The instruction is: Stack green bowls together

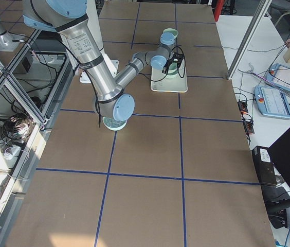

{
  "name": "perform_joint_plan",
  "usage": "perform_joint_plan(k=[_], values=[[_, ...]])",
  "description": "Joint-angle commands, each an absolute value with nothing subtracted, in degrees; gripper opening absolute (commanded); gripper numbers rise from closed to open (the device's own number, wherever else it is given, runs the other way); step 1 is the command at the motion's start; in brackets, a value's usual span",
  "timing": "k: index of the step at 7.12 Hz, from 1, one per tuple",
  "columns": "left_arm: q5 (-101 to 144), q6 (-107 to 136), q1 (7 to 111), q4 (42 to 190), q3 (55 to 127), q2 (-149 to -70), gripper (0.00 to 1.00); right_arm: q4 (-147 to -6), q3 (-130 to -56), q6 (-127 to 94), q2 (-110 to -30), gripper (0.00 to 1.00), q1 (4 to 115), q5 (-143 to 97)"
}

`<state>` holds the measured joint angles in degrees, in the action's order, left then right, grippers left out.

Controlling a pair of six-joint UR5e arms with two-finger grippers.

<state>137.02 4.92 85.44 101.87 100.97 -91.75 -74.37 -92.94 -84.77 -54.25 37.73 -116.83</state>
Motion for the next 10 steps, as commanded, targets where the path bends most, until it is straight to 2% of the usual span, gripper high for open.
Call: perform_joint_plan(k=[1, 7, 8, 9, 10], values=[[137.0, 4.9, 85.4, 102.0, 101.1, -91.8, 1.0, -74.7, -88.3, -88.7, -49.5, 0.0, 35.9, -113.2], [136.9, 5.0, 85.4, 102.3, 101.1, -91.8, 1.0, -74.4, -84.1, -88.3, -47.0, 0.0, 35.9, -111.1], [136.9, 4.9, 85.4, 102.3, 101.2, -91.8, 1.0, -74.5, -84.1, -88.2, -47.1, 0.23, 35.7, -111.1], [136.9, 5.0, 85.4, 102.3, 101.2, -91.8, 1.0, -74.6, -84.1, -88.1, -47.2, 0.99, 34.7, -110.7], [136.9, 4.9, 85.4, 102.3, 101.3, -91.8, 1.0, -74.6, -84.1, -87.9, -47.2, 1.0, 34.6, -110.4]])
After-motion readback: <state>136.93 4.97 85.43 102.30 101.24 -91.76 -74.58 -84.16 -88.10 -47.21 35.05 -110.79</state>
